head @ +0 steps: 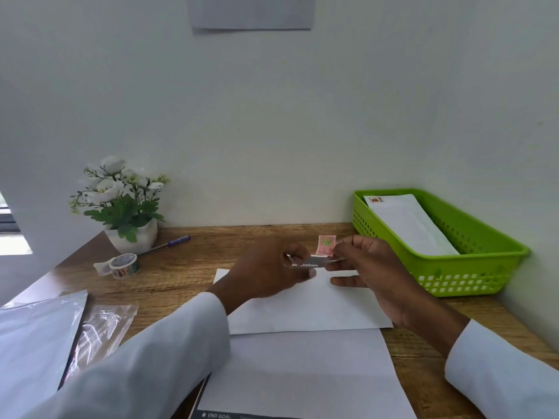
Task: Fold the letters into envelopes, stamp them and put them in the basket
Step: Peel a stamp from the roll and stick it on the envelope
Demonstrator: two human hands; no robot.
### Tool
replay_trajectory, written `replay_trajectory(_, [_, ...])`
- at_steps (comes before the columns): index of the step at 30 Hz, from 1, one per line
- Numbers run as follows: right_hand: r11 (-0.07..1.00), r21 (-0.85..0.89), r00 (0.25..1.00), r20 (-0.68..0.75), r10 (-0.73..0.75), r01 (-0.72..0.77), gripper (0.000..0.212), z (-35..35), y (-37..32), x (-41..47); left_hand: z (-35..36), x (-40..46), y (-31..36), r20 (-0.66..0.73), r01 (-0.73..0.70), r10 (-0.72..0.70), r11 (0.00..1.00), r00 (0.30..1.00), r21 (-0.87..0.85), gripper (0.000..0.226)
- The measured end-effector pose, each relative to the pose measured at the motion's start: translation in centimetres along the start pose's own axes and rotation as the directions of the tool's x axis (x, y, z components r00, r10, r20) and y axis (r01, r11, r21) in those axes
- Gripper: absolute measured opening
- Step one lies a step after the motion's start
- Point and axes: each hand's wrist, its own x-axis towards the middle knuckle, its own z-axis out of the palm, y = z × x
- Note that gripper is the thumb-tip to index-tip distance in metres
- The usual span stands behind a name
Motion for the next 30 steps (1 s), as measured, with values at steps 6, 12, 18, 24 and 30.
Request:
replay_trajectory(6, [0.992, -0.127, 0.999, -0.037, -0.005, 0.000, 0.013, -0.1, 0.9, 0.4, 2.5, 2.3, 1.8, 0.198, -0.192, 0.170, 0.977, 0.965, 0.097, 0.048])
replay_trajectory(12, [0.987, -0.156, 0.995, -0.099, 0.011, -0.026, 0.014, -0.6, 1.4, 0.8, 3.8, 3.2, 2.1, 0.165, -0.246, 0.255, 0.967, 0.953, -0.072, 0.045])
replay_trajectory(18, [0.996, -0.078, 0.997, -0.075, 0.025, -0.031, 0.011, -0.7, 1.0, 0.7, 3.9, 4.3, 0.6, 0.172, -0.133, 0.142, 0.989, 0.975, -0.059, 0.023])
replay_trajectory(24, [0.998, 0.013, 0.997, 0.033, 0.066, -0.066, 0.013, -0.9, 0.3, 0.4, 2.3, 3.8, -1.7, 0.230, 0.038, 0.041, 0.943, 0.972, -0.330, 0.018])
replay_trajectory(30, [0.996, -0.044, 0.989, 0.119, 0.089, -0.084, 0.011, -1.2, 0.1, 0.4, 1.2, 2.8, -3.7, 0.268, 0.111, 0.016, 0.885, 0.963, -0.451, 0.024])
